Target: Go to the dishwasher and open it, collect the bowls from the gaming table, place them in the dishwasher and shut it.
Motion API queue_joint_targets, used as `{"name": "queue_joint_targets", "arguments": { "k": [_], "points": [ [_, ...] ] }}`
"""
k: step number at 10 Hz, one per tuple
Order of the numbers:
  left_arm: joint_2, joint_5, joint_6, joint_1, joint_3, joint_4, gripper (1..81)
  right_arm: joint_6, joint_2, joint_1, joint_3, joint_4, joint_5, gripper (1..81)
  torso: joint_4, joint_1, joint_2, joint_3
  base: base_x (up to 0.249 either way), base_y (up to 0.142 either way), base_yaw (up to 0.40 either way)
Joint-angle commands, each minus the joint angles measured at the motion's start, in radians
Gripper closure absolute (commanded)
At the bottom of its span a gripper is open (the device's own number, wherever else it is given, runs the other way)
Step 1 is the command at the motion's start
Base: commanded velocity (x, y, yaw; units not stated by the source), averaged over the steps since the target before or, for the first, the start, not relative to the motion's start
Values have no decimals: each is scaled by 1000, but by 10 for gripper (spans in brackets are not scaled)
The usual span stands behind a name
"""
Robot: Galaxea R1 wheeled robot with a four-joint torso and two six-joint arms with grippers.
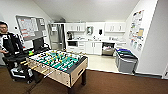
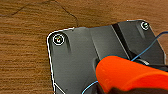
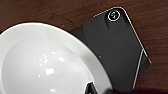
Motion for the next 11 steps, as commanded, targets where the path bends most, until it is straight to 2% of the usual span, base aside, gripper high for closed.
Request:
{"name": "queue_joint_targets", "arguments": {
  "k": [1,11],
  "points": [
    [-6,39,2,-51,-3,9,811,-3,-8,45,12,-13,-37,811,0,0,0,0,162,-150,0],
    [-6,39,2,-50,-3,9,811,-3,-7,45,12,-13,-37,811,0,0,0,0,163,-141,0]
  ]
}}
